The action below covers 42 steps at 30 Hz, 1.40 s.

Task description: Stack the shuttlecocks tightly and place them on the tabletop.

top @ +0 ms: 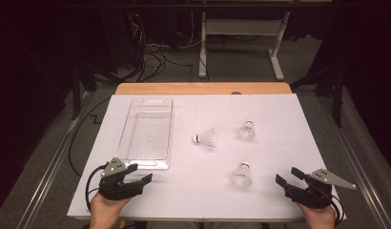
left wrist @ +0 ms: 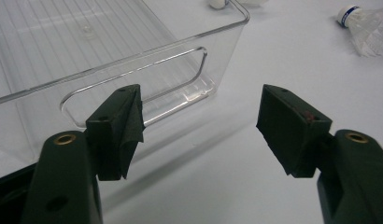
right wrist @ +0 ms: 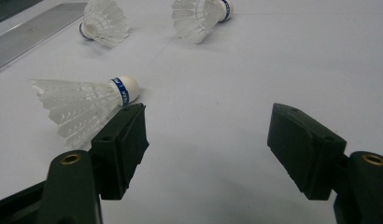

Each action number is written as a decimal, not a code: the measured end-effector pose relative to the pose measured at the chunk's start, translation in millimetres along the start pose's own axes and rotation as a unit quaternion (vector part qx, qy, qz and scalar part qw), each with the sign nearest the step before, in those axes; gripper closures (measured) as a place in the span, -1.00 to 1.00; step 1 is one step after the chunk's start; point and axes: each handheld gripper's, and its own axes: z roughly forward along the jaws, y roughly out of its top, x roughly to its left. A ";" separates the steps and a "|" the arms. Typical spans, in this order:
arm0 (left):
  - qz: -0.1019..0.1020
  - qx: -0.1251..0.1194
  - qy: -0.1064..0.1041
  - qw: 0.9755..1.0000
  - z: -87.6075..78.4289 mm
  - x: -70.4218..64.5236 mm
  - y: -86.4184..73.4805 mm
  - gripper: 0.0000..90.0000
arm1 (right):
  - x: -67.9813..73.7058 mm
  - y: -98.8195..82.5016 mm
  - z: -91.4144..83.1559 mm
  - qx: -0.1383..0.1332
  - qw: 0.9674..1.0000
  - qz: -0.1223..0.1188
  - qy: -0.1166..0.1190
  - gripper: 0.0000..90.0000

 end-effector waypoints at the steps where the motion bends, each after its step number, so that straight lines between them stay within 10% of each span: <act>1: -0.001 0.000 0.001 1.000 -0.3 0.6 -0.3 -0.28 | 0.0 0.0 0.0 0.000 1.000 0.000 0.000 -0.36; 42: -0.038 -0.026 0.027 0.999 -13.4 22.3 -21.0 -0.30 | -0.1 -0.1 0.1 0.001 1.000 0.000 0.000 -0.36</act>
